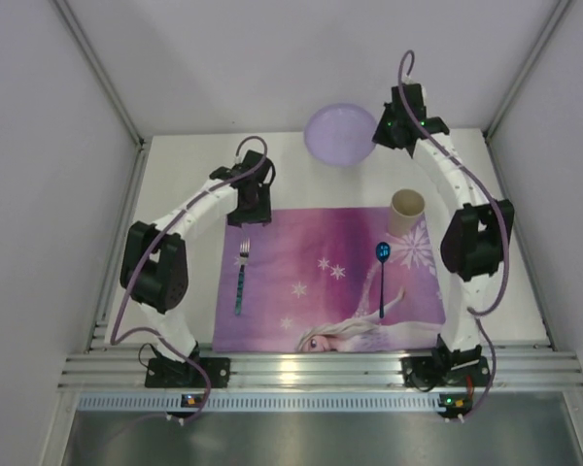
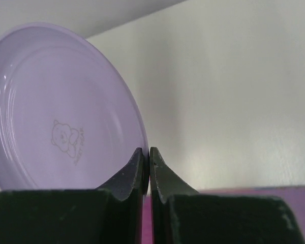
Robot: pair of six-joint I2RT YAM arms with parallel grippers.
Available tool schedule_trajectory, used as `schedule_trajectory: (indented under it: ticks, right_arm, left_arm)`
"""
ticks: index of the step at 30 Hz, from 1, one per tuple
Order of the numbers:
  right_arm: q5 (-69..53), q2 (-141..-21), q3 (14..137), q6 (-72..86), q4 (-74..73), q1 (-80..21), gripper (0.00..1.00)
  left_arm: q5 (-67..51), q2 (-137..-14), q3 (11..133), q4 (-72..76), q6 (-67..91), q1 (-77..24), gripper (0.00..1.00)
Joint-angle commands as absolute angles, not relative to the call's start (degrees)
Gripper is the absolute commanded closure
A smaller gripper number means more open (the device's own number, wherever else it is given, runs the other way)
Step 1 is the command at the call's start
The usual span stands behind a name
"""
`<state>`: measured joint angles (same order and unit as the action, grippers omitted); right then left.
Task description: Set the dinner table for one person
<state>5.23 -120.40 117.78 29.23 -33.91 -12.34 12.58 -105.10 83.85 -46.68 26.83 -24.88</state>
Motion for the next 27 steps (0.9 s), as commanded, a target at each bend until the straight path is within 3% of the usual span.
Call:
schedule_trajectory:
  ticks: [1, 4, 10, 16, 23, 25, 26, 27]
  right_arm:
    - [0.44, -110.32, 105.85, 27.87, -30.41, -19.67, 1.0]
    - [1.14, -101.46, 90.59, 27.16, -30.67, -25.39, 1.0]
    - [1.14, -93.27, 73.51, 25.4, -32.95, -34.36, 1.0]
    - [4.83, -91.58, 64.09, 24.17, -32.52, -37.09, 1.0]
    - [5.71, -96.32, 61.35, 24.0, -30.15, -37.7, 1.0]
    - [5.98, -97.55, 61.52, 23.47, -30.58, -37.97, 0.91]
    - [6.06, -97.73, 61.52, 23.21, -31.28, -38.23, 0.68]
    - [6.67, -97.65, 61.61, 23.12, -31.72, -38.32, 0.6]
  left_arm:
    - [17.75, -97.66, 83.41, -45.18, 26.45, -24.0, 0.34]
    - [21.08, -93.17, 81.22, -43.86, 27.33, -22.51, 0.34]
    - [26.45, -85.7, 75.77, -40.61, 27.33, -18.64, 0.3]
    - [24.88, -83.85, 72.25, -40.08, 27.42, -16.35, 0.3]
    - [23.11, -82.53, 71.1, -40.34, 27.42, -16.43, 0.3]
    - [23.11, -82.44, 71.02, -40.43, 27.07, -16.44, 0.3]
    - [23.29, -82.27, 70.93, -40.52, 26.98, -16.44, 0.3]
    - [23.47, -82.27, 70.84, -40.52, 26.81, -16.44, 0.3]
